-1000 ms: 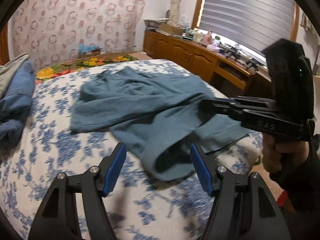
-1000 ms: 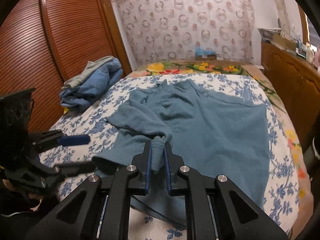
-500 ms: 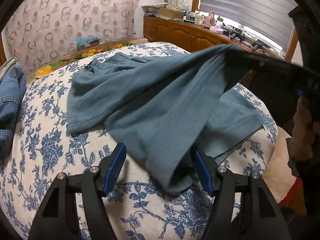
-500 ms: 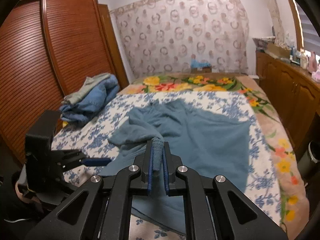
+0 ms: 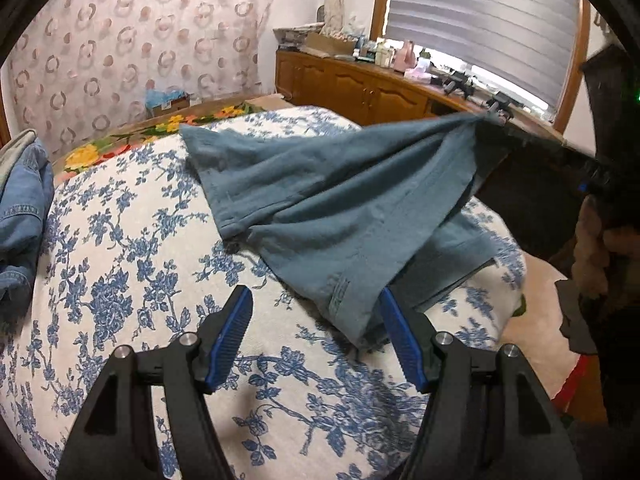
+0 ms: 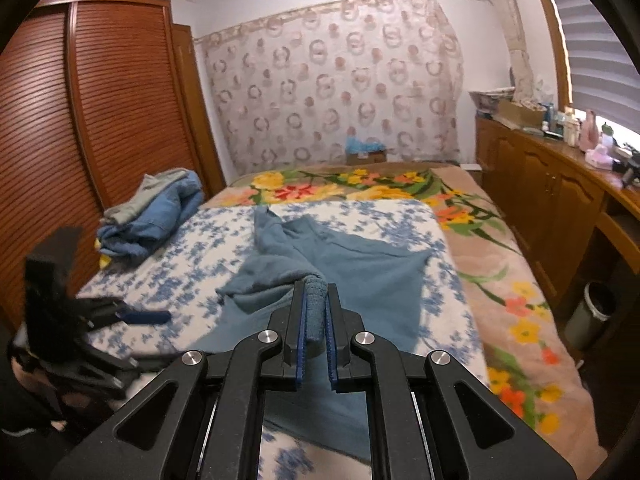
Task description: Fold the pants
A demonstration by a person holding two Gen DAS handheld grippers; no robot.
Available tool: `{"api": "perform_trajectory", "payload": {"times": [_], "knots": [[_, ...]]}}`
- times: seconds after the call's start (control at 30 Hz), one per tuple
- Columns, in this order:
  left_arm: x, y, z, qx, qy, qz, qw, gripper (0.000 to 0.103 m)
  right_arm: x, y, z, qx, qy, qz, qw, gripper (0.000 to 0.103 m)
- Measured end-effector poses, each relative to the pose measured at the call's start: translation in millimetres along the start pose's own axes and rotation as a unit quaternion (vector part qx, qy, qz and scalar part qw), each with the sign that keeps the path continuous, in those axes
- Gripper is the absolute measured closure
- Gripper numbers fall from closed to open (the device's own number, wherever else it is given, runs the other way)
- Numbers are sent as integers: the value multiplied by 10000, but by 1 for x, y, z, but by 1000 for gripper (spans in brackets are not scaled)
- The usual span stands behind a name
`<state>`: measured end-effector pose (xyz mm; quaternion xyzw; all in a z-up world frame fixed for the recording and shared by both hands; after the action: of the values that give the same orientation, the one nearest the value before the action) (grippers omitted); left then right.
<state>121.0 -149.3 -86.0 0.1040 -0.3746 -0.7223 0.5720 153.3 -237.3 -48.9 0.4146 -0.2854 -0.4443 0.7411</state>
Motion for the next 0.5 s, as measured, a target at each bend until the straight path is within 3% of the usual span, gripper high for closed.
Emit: {"api": "perform_trajectory", "payload": {"times": [0.5], "knots": [[-11, 10, 1, 113, 37, 183, 9998, 37, 16, -77, 6, -727, -226, -191, 9969, 97]]}}
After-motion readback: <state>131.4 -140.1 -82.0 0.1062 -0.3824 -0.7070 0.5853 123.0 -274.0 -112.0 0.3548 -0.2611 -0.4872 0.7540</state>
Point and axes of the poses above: each gripper's, at about its wrist camera, not at the fingertips, and z roughly against the way its jaws point, x to its right, y to its top, the point moved 9 cm from there along -z, roughly the way its jaws point, and after that the axes turned 13 degrees about z, right-handed, at the moved point
